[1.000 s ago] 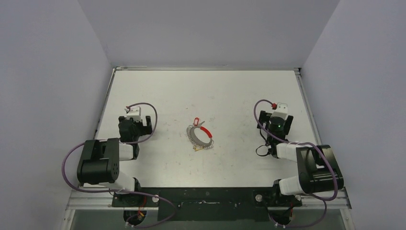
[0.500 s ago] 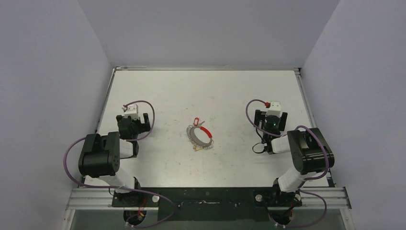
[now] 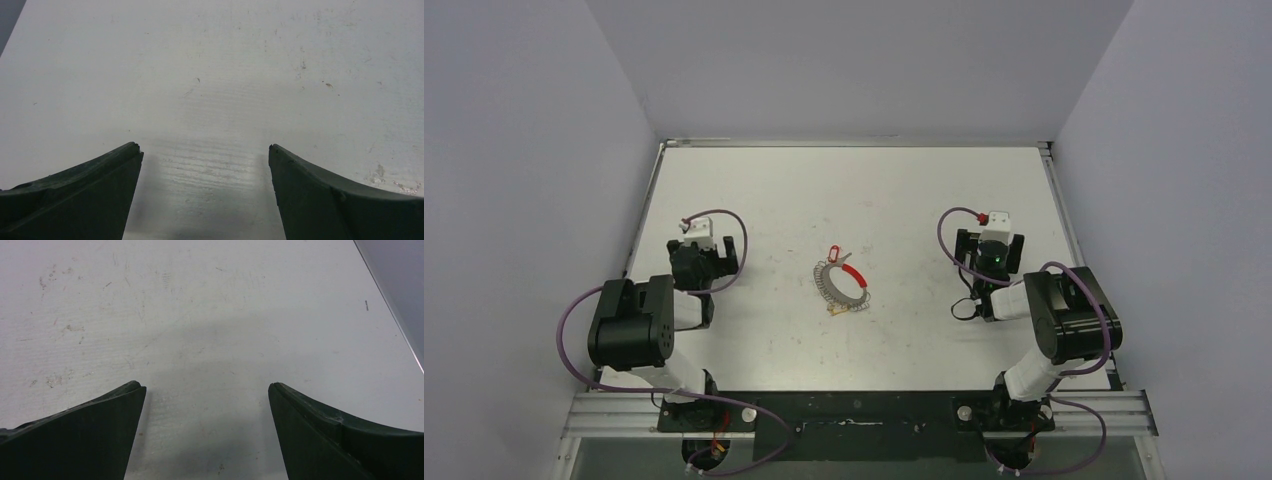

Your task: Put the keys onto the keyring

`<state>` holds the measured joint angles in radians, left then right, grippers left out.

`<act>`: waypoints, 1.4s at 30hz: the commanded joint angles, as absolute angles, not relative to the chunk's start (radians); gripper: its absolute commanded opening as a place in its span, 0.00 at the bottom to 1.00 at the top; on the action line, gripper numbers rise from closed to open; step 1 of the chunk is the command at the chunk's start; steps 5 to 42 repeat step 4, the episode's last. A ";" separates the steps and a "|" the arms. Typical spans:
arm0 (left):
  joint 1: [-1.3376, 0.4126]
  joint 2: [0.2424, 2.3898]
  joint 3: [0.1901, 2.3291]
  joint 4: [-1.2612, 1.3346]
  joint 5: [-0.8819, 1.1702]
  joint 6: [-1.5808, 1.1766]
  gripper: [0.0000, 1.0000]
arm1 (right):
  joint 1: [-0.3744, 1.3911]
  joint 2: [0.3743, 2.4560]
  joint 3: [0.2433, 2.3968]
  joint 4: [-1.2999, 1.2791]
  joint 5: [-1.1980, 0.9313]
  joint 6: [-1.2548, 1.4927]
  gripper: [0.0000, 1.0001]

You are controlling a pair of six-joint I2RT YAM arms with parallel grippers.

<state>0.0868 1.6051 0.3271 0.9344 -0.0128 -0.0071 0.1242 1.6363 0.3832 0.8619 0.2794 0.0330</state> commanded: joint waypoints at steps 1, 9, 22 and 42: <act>0.086 1.613 0.364 0.957 0.000 -0.005 0.97 | 0.118 1.623 0.406 0.899 0.268 0.029 1.00; 0.086 1.609 0.356 0.965 0.000 -0.005 0.97 | 0.118 1.624 0.405 0.899 0.268 0.029 1.00; 0.086 1.609 0.356 0.965 0.000 -0.005 0.97 | 0.118 1.624 0.405 0.899 0.268 0.029 1.00; 0.086 1.609 0.356 0.965 0.000 -0.005 0.97 | 0.118 1.624 0.405 0.899 0.268 0.029 1.00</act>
